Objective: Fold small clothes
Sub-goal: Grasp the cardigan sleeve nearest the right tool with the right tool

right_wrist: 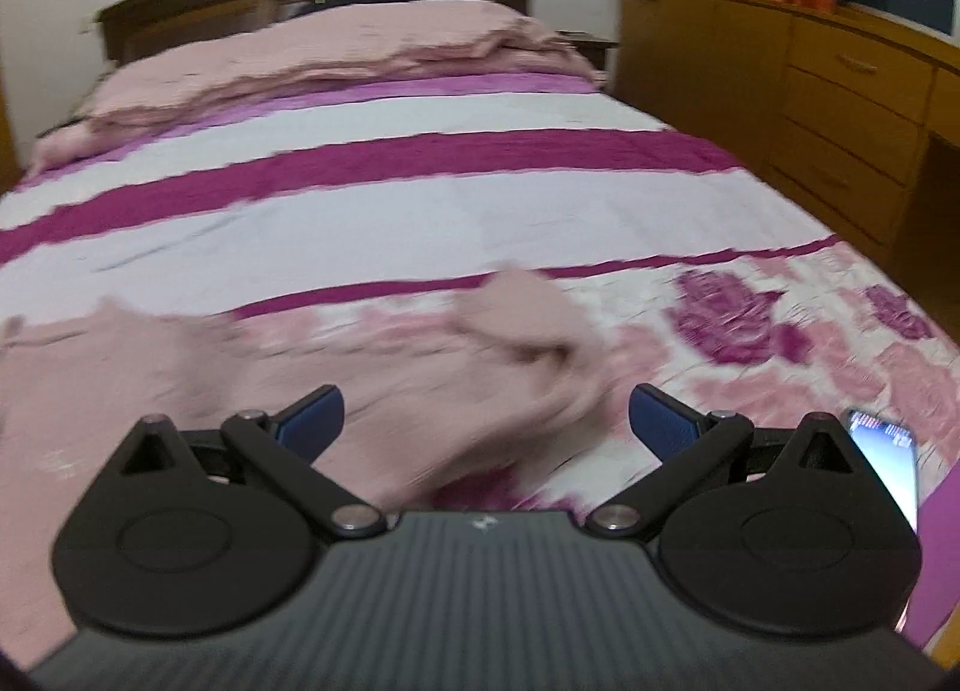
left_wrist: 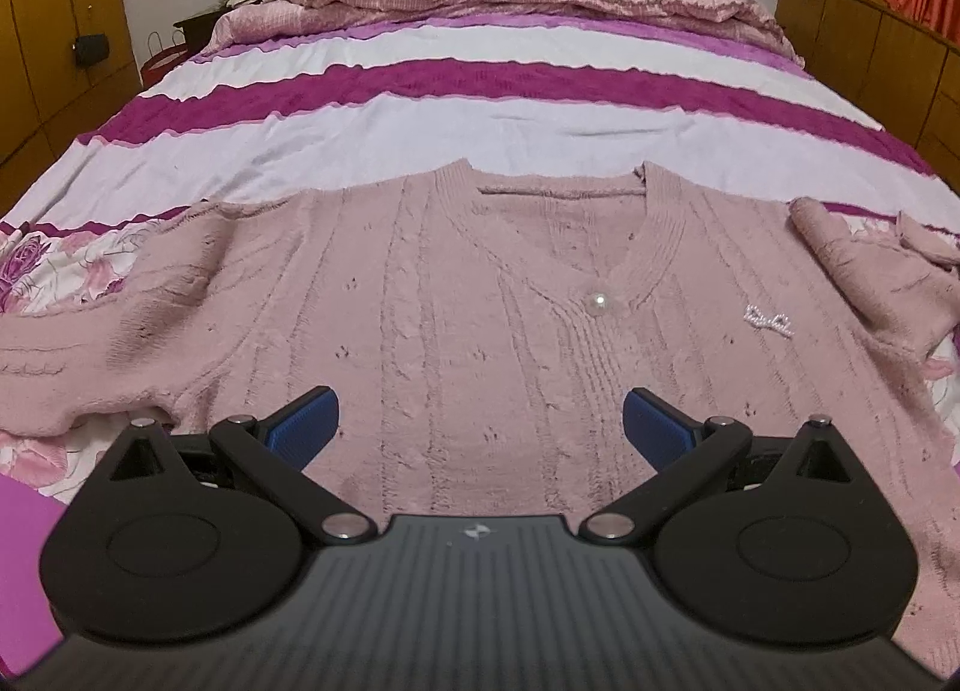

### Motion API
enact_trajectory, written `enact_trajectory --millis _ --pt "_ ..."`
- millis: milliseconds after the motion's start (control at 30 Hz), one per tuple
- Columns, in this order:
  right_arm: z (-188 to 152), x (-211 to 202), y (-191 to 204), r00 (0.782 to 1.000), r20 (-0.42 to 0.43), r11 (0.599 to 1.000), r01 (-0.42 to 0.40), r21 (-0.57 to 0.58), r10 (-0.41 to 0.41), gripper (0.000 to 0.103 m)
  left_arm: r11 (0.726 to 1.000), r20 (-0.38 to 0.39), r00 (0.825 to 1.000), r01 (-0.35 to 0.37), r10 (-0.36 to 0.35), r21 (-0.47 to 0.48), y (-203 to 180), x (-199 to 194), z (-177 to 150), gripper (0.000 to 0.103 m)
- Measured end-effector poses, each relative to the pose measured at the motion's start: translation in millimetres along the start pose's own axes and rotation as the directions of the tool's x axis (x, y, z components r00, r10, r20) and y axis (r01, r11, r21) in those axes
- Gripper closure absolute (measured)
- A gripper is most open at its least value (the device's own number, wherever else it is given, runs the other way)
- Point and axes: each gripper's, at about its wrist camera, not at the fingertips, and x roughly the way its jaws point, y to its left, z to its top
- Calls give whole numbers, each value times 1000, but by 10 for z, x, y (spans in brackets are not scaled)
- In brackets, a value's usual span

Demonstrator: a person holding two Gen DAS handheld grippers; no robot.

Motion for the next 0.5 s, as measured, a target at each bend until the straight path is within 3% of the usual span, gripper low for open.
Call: enact_trajectory --millis 100,333,400,467,500 --pt "62 290 -162 1000 -13 1000 28 4 -28 0 1000 -14 1000 -12 12 11 -15 57 -15 0" --pt "154 840 -230 997 -68 997 -38 65 42 4 999 -44 998 -46 47 29 -20 218 -35 0" --pt "176 933 -228 995 -76 994 -58 91 65 12 998 -47 998 -51 52 33 -22 245 -40 0" --pt "180 1007 -217 992 -100 991 -65 114 77 39 998 -45 997 -56 57 39 -26 250 -39 0" --pt "184 1006 -205 992 -102 991 -59 120 71 43 997 -44 997 -58 60 42 -28 250 -37 0"
